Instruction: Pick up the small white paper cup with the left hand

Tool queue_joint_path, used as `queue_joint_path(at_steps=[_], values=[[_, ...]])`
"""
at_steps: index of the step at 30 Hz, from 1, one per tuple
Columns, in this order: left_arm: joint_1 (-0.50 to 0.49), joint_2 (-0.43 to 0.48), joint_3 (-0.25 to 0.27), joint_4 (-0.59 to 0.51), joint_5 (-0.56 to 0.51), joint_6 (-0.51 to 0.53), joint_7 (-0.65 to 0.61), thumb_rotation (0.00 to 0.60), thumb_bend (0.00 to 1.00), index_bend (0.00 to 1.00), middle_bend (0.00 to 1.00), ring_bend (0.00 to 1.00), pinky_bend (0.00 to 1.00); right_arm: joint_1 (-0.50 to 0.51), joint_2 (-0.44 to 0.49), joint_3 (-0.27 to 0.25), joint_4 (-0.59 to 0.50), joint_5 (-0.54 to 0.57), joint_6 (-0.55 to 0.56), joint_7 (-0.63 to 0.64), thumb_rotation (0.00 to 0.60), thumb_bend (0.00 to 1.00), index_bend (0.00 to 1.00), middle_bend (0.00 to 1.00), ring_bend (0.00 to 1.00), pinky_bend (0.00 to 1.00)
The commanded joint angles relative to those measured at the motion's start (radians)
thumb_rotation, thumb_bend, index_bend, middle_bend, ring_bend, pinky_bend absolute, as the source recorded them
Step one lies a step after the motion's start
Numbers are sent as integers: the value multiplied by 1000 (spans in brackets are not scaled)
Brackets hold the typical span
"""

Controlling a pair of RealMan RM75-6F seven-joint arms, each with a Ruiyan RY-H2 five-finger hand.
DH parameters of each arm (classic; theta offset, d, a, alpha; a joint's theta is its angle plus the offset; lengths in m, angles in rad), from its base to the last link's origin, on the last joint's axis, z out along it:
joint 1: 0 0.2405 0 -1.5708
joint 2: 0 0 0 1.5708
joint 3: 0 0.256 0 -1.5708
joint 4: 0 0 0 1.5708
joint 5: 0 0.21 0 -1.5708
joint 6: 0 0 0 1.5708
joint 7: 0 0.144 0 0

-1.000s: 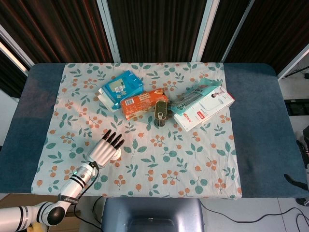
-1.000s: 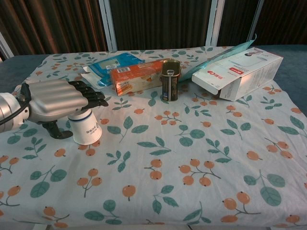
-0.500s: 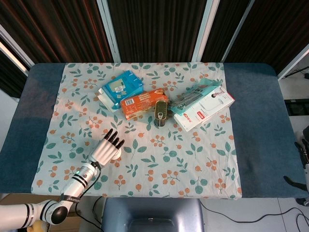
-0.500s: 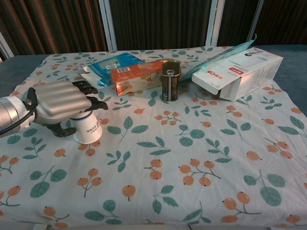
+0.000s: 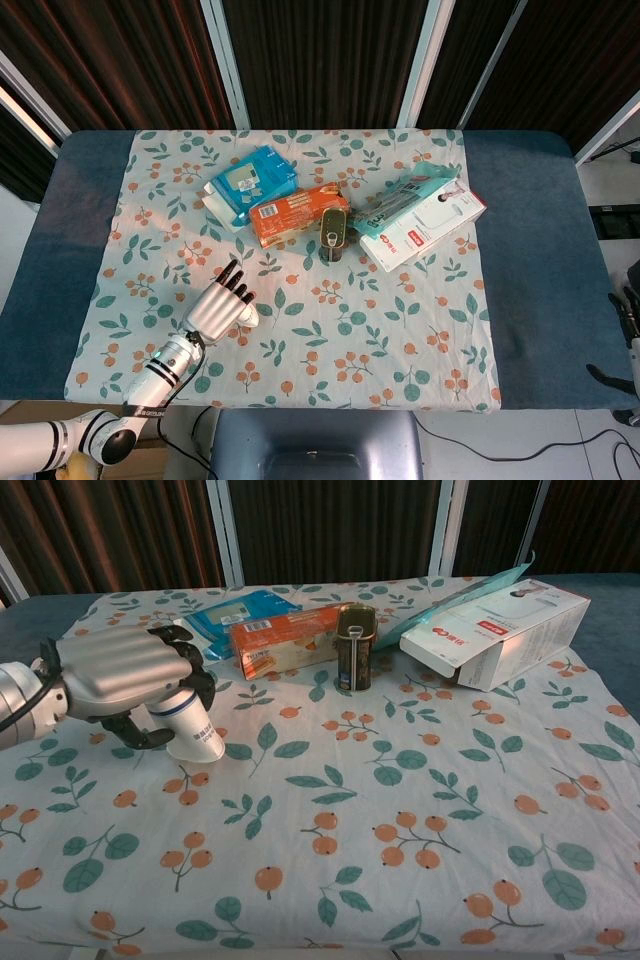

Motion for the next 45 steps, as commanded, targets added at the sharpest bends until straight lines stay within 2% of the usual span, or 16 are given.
queue_joint_path(at_steps=[1, 4, 8, 11, 17, 21, 23, 25, 28, 30, 37, 40, 45], values=[[27, 57, -57, -38, 52, -1, -308, 600, 501, 390, 442, 151, 30, 0, 7, -1, -10, -2, -1, 2, 600, 113, 0, 0, 0, 0], [40, 87, -88, -38, 63, -47, -567, 600, 499, 393, 448, 158, 60, 0, 16, -2, -28, -5, 1, -4, 600, 112, 0, 0, 0, 0], [54, 92, -107, 37, 75, -143, -910, 600, 496, 397, 425, 134, 60, 1, 22, -3, -43, -7, 1, -11, 600, 112, 0, 0, 0, 0], [63, 60, -104, 119, 107, -174, -1080, 600, 493, 395, 416, 123, 58, 3, 19, -5, -45, -7, -4, -13, 600, 112, 0, 0, 0, 0], [59, -15, -89, 257, 152, -227, -1293, 600, 490, 391, 403, 110, 56, 0, 18, -8, -44, -8, -1, -14, 600, 112, 0, 0, 0, 0], [47, -44, -81, 318, 175, -262, -1374, 600, 490, 385, 376, 85, 55, -5, 20, -7, -40, -4, 5, -8, 600, 112, 0, 0, 0, 0], [36, -51, -70, 345, 195, -279, -1384, 600, 489, 366, 350, 60, 50, -7, 21, -7, -40, -3, 8, -4, 600, 111, 0, 0, 0, 0], [30, -52, -61, 354, 211, -286, -1390, 600, 489, 299, 280, 19, 35, -8, 22, -7, -40, -3, 10, -4, 600, 112, 0, 0, 0, 0], [25, -44, -51, 350, 236, -284, -1404, 600, 488, 89, 98, 0, 4, -10, 26, -7, -43, -4, 13, -11, 600, 112, 0, 0, 0, 0], [24, -35, -43, 345, 254, -275, -1398, 600, 482, 4, 13, 0, 0, -11, 24, -6, -45, -3, 15, -10, 600, 112, 0, 0, 0, 0], [43, 0, -30, 309, 285, -192, -1289, 600, 476, 0, 0, 0, 0, -10, 18, -7, -42, -6, 15, -6, 600, 112, 0, 0, 0, 0], [52, 24, -27, 275, 310, -133, -1178, 600, 474, 0, 0, 0, 0, -10, 16, -7, -41, -4, 13, -7, 600, 112, 0, 0, 0, 0], [64, 47, -19, 214, 333, -61, -902, 600, 467, 0, 0, 0, 0, -10, 10, -8, -34, -4, 10, -3, 600, 112, 0, 0, 0, 0]])
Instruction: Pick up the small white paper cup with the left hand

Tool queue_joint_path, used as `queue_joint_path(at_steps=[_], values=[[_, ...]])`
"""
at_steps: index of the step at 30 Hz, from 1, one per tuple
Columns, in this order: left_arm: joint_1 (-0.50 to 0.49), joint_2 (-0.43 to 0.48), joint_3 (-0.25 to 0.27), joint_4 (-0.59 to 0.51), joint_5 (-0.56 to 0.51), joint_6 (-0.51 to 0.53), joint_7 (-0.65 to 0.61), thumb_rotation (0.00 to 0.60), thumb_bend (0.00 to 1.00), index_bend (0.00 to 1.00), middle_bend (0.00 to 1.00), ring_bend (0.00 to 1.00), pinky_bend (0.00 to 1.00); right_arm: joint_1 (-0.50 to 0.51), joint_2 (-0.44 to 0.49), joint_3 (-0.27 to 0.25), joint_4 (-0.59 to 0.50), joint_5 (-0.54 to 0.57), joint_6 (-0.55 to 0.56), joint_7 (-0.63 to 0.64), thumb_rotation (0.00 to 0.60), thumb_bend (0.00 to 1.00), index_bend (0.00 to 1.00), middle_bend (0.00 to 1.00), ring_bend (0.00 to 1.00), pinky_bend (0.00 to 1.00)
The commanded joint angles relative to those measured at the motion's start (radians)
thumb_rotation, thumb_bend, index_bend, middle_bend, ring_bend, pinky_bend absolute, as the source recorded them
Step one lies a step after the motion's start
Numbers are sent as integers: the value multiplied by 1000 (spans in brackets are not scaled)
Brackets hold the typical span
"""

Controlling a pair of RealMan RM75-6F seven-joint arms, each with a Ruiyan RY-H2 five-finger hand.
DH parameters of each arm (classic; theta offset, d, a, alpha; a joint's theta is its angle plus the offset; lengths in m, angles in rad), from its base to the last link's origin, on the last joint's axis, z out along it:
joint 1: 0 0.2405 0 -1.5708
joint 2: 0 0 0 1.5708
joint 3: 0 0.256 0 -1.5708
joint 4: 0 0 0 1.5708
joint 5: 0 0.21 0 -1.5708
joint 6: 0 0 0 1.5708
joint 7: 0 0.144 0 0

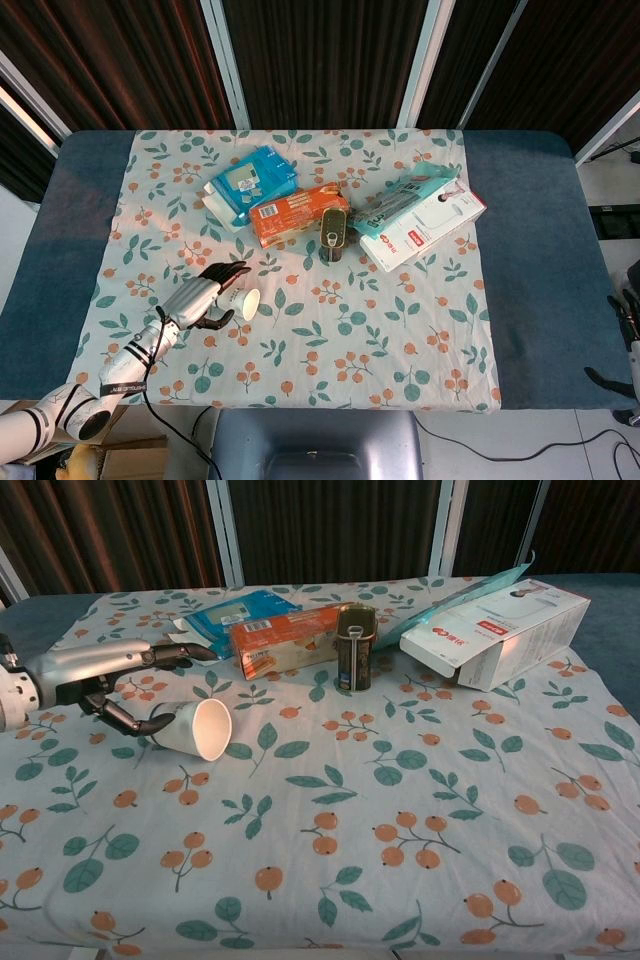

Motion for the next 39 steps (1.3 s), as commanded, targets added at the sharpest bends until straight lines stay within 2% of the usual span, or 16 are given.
queue_joint_path(at_steps=[1, 5, 8, 17, 23, 31, 39], values=[[15, 30, 12, -71, 25, 72, 261, 600, 458, 0, 0, 0, 0, 1, -4, -1, 6, 4, -8, 2, 600, 112, 0, 0, 0, 0], [20, 42, 18, -151, -29, 69, 561, 600, 363, 0, 0, 0, 0, 0, 2, -5, -4, 12, -21, 7, 600, 112, 0, 0, 0, 0], [25, 22, 15, -198, -92, 79, 756, 600, 332, 0, 0, 0, 0, -4, 13, -9, -20, -1, -12, 24, 600, 112, 0, 0, 0, 0], [-15, -42, -5, -237, -278, 66, 1062, 600, 329, 0, 0, 0, 0, -5, 23, -6, -18, 13, -21, 35, 600, 112, 0, 0, 0, 0], [-56, -59, 0, -242, -388, 44, 1184, 600, 328, 0, 0, 0, 0, -1, 21, -4, -11, 15, -27, 41, 600, 112, 0, 0, 0, 0], [-90, -92, 17, -215, -445, 52, 1243, 600, 335, 0, 0, 0, 0, 5, 11, 0, -3, 23, -39, 37, 600, 112, 0, 0, 0, 0], [-114, -113, 34, -189, -499, 71, 1293, 600, 392, 0, 9, 0, 0, 9, 6, 0, 6, 39, -58, 32, 600, 112, 0, 0, 0, 0]])
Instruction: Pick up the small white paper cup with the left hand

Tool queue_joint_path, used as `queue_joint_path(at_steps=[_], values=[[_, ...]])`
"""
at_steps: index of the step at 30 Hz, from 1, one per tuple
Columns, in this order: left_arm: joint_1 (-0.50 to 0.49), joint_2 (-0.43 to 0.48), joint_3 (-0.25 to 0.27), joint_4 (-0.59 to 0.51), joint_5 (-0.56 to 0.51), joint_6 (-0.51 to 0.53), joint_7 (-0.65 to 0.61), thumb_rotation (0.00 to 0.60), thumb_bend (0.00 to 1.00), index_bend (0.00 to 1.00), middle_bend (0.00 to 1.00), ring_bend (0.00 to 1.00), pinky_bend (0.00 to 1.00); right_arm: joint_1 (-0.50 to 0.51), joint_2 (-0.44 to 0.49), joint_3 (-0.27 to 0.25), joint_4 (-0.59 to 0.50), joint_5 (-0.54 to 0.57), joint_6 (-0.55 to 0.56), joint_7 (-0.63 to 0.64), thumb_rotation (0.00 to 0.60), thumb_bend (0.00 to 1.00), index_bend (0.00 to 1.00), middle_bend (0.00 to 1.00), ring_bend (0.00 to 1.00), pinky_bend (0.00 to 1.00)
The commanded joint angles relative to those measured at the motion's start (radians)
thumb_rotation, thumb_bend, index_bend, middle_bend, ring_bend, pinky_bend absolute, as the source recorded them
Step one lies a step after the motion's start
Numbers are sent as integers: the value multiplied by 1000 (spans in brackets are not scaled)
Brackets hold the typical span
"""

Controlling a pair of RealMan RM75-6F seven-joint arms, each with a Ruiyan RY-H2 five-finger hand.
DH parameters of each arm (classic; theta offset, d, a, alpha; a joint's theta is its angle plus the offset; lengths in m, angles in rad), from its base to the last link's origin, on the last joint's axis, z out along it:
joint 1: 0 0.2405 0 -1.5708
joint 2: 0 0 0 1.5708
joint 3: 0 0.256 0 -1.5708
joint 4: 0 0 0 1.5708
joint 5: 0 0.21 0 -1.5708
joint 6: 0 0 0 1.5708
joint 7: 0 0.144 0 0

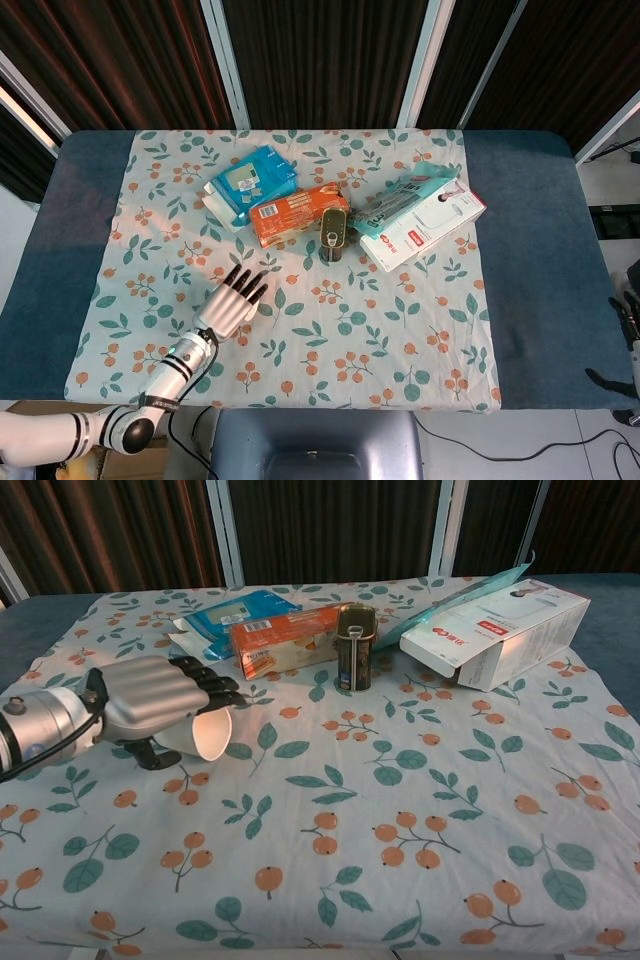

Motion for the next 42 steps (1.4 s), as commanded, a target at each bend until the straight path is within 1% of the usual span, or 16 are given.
queue_joint_path(at_steps=[1, 5, 7, 12, 16, 18, 22, 25, 29, 31, 35, 36, 37, 38, 41, 42], values=[[-9, -3, 7, 5, -16, 7, 16, 600, 393, 0, 19, 0, 0, 0, -2, 1, 3, 3, -2, 0, 600, 112, 0, 0, 0, 0], [-18, -6, 14, 6, -37, 12, 26, 600, 419, 0, 79, 0, 0, 2, -5, 1, 6, 3, -5, 0, 600, 112, 0, 0, 0, 0], [-20, -9, 17, 8, -38, 15, 18, 600, 431, 16, 112, 0, 0, 3, -5, 0, 6, 4, -8, -1, 600, 112, 0, 0, 0, 0], [-19, -24, 23, 29, -31, 28, -8, 600, 460, 214, 174, 0, 0, 6, -5, 1, 5, 9, -16, -2, 600, 112, 0, 0, 0, 0], [-11, -39, 22, 50, 7, 55, -46, 600, 500, 292, 236, 1, 0, 5, -5, 1, 6, 12, -18, -1, 600, 112, 0, 0, 0, 0], [-4, -50, 26, 71, 36, 67, -77, 600, 540, 330, 286, 14, 0, 5, -5, 1, 7, 14, -21, 0, 600, 112, 0, 0, 0, 0], [6, -57, 26, 94, 74, 70, -137, 600, 564, 356, 319, 34, 0, 7, -6, -2, 6, 12, -25, -4, 600, 113, 0, 0, 0, 0], [16, -49, 8, 88, 112, 74, -234, 600, 565, 353, 324, 42, 0, 8, -6, -1, 4, 15, -29, -6, 600, 112, 0, 0, 0, 0], [40, -35, -33, 85, 199, 108, -451, 600, 549, 319, 318, 48, 0, 11, -3, 3, -1, 17, -28, -10, 600, 112, 0, 0, 0, 0], [55, -34, -51, 94, 219, 120, -551, 600, 539, 295, 315, 46, 1, 12, -5, 2, -2, 18, -31, -12, 600, 112, 0, 0, 0, 0], [69, -43, -70, 116, 231, 132, -648, 600, 528, 267, 309, 39, 9, 16, -7, 1, -1, 24, -44, -17, 600, 112, 0, 0, 0, 0], [76, -51, -76, 130, 238, 139, -688, 600, 525, 265, 308, 38, 13, 18, -8, 1, 0, 27, -50, -18, 600, 112, 0, 0, 0, 0], [86, -66, -85, 153, 247, 150, -748, 600, 521, 263, 307, 38, 15, 20, -9, 1, 1, 31, -56, -20, 600, 112, 0, 0, 0, 0], [117, -101, -121, 166, 212, 156, -917, 600, 517, 263, 304, 37, 14, 22, -11, 4, 0, 38, -61, -21, 600, 112, 0, 0, 0, 0], [142, -155, -136, 266, 247, 155, -1156, 600, 510, 272, 300, 31, 6, 23, -11, 7, -5, 41, -59, -28, 600, 112, 0, 0, 0, 0], [149, -170, -136, 295, 256, 157, -1206, 600, 510, 275, 299, 28, 5, 24, -11, 7, -7, 41, -59, -30, 600, 112, 0, 0, 0, 0]])
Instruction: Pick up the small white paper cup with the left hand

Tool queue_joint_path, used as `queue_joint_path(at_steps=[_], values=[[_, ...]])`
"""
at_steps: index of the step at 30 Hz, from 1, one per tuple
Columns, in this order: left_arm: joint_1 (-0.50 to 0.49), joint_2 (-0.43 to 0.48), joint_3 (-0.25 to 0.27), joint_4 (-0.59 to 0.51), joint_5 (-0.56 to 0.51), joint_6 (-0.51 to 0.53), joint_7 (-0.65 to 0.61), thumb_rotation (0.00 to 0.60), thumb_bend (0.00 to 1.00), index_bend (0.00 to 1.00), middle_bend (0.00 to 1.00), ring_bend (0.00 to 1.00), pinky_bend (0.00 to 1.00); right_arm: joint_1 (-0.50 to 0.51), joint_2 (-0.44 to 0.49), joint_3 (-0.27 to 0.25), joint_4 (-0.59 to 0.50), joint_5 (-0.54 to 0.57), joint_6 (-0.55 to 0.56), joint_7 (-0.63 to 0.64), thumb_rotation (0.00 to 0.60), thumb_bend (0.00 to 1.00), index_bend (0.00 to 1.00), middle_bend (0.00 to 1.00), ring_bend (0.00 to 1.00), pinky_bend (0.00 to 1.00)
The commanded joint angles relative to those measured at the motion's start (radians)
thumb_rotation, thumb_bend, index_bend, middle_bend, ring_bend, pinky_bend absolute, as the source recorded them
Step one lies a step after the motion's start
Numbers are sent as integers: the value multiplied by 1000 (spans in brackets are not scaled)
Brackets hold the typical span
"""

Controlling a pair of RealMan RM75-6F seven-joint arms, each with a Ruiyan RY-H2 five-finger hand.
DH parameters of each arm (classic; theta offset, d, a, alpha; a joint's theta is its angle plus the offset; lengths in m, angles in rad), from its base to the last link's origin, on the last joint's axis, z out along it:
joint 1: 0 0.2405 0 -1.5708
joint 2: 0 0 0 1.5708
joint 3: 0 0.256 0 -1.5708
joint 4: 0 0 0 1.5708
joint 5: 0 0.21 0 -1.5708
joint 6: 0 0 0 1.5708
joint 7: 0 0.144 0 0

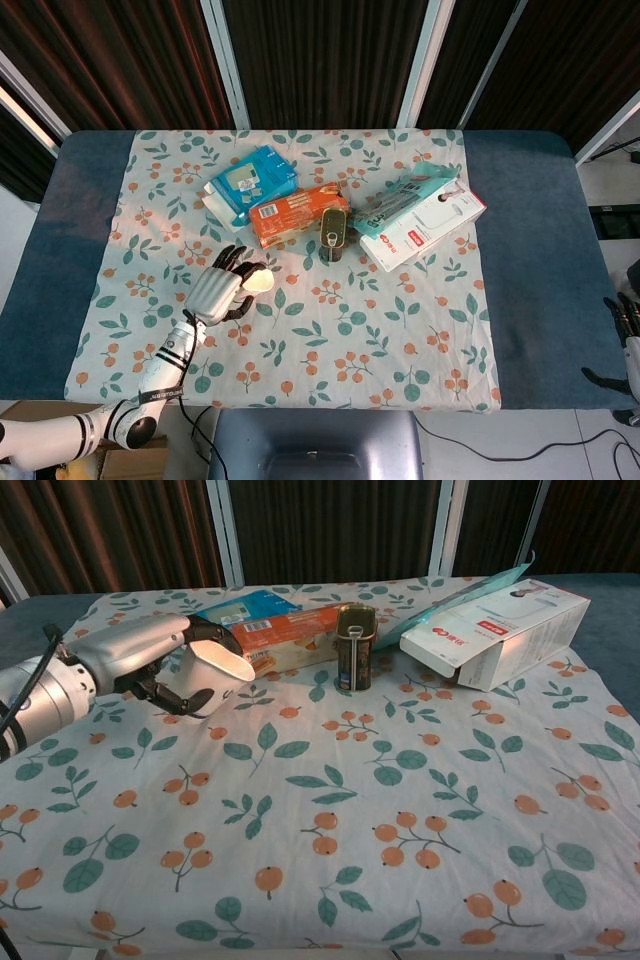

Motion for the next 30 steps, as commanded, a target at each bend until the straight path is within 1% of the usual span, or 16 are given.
queue_joint_path(at_steps=[1, 2, 5, 9, 15, 17, 18, 20, 21, 27, 30], values=[[67, -105, -53, 169, 42, 22, -406, 600, 510, 276, 296, 25, 3, 1, 0, 0, -4, 0, 0, -5, 600, 112, 0, 0, 0, 0], [74, -120, -53, 200, 48, 18, -457, 600, 510, 275, 294, 23, 3, 1, 0, -1, -5, 0, -1, -10, 600, 112, 0, 0, 0, 0], [82, -138, -48, 246, 54, -12, -540, 600, 510, 265, 288, 22, 2, 2, -1, -2, -5, 3, -4, -15, 600, 112, 0, 0, 0, 0], [88, -165, -39, 303, 90, -5, -599, 600, 510, 245, 279, 18, 2, 2, -1, 0, -3, 11, -7, -18, 600, 112, 0, 0, 0, 0], [88, -185, -20, 363, 145, -7, -682, 600, 510, 176, 231, 0, 2, 5, -1, 3, -7, 13, -8, -26, 600, 112, 0, 0, 0, 0], [86, -183, -6, 377, 170, -11, -705, 600, 512, 125, 179, 0, 1, 7, 0, 3, -10, 14, -9, -29, 600, 112, 0, 0, 0, 0], [85, -179, -1, 378, 180, -14, -717, 600, 507, 91, 144, 0, 1, 7, 0, 3, -11, 15, -10, -31, 600, 112, 0, 0, 0, 0], [83, -169, 5, 376, 196, -18, -747, 600, 487, 10, 31, 0, 0, 9, 1, 5, -13, 17, -11, -34, 600, 112, 0, 0, 0, 0], [83, -166, 5, 376, 200, -16, -755, 600, 476, 0, 5, 0, 0, 10, 2, 6, -14, 17, -11, -36, 600, 112, 0, 0, 0, 0], [93, -131, 13, 352, 225, -3, -786, 600, 454, 0, 0, 0, 0, 15, 3, 6, -27, 13, -12, -46, 600, 112, 0, 0, 0, 0], [107, -96, 16, 311, 244, 32, -787, 600, 452, 0, 0, 0, 0, 16, 4, 7, -31, 11, -10, -50, 600, 112, 0, 0, 0, 0]])
